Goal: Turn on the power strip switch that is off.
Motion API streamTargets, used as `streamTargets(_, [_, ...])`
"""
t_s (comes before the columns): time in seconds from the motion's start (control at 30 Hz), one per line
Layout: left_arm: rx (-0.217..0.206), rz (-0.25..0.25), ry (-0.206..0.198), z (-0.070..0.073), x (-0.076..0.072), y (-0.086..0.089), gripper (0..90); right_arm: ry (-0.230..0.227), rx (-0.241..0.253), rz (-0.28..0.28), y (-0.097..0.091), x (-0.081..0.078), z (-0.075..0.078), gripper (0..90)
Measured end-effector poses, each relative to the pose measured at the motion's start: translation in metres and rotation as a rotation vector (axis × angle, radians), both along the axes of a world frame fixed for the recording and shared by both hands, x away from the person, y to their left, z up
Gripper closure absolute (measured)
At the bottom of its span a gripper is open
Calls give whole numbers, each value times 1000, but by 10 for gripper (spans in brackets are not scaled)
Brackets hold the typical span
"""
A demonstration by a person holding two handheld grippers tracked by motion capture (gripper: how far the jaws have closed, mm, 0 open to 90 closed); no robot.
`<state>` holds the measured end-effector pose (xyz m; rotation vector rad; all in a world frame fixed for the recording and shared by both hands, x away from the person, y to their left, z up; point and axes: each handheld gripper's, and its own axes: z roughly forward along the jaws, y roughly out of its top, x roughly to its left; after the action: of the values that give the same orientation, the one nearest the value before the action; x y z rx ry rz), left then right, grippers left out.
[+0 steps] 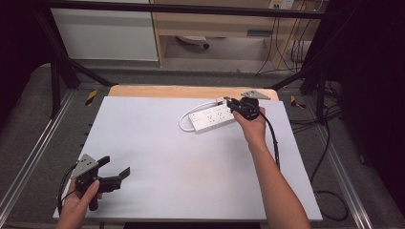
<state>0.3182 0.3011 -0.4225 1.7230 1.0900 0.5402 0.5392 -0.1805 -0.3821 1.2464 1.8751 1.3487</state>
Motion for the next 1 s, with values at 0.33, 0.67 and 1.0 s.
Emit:
streamTargets(0.33, [4,-2,3,0,0,0,60,9,7,8,-11,-16,14,542])
streamTargets(0.67, [3,-1,1,0,0,0,60,40,27,18,-22,-37,23,324])
streamTargets(1.0, [3,1,5,0,0,1,60,47,31,29,-32,-54,26,238])
